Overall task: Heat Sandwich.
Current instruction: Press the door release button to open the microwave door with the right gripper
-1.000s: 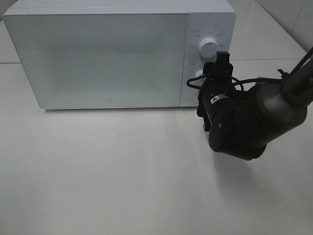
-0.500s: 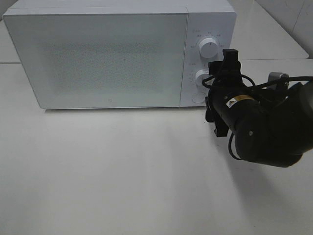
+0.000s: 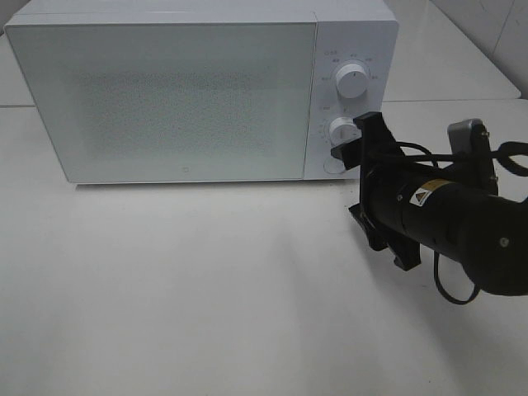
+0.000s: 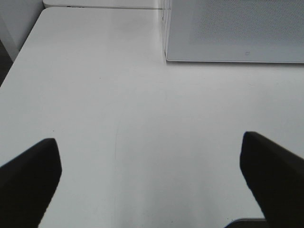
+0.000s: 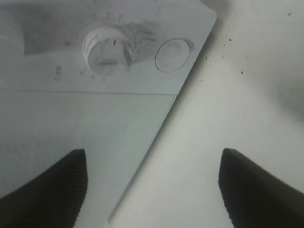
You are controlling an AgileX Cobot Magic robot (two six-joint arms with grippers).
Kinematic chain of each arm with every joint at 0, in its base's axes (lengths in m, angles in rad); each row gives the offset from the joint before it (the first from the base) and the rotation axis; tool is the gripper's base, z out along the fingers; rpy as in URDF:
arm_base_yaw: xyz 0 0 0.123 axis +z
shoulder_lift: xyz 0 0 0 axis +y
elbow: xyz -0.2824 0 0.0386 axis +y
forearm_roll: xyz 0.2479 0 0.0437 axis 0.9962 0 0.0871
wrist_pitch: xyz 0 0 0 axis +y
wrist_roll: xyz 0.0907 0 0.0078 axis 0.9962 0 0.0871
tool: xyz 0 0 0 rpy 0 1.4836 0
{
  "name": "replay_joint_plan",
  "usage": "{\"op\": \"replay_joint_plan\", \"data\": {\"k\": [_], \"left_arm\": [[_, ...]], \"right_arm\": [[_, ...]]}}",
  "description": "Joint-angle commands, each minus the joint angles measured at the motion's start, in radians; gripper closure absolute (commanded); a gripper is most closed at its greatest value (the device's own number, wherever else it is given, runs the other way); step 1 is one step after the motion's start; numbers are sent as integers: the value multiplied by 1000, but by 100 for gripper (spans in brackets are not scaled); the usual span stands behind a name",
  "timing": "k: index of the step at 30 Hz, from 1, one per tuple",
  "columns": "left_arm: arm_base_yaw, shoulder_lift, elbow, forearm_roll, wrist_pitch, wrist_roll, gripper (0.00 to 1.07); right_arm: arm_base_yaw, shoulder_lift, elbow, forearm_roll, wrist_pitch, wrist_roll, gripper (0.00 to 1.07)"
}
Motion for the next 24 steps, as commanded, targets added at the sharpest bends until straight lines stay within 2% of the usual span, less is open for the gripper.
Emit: {"op": "replay_joint_plan", "data": {"k": [1, 4, 8, 13, 16, 20, 24], "left_arm": [[3, -23, 2, -1, -13, -5, 9], [3, -23, 2, -1, -13, -5, 9], [3, -23, 2, -1, -13, -5, 9], [3, -23, 2, -1, -13, -5, 9], [3, -23, 2, -1, -13, -5, 9], [3, -23, 2, -1, -13, -5, 9], [3, -23, 2, -1, -13, -5, 9]], "right_arm": [[-7, -66, 1, -35, 136, -191, 32], [-7, -97, 1, -31, 211, -303, 32], [-7, -199, 1, -31, 397, -638, 32], [-7, -249, 1, -31, 478, -786, 32], [-7, -337, 1, -33, 641, -1000, 32], [-7, -389, -5, -37, 751, -1098, 32], [-7, -450, -47, -131, 944, -1162, 32]]}}
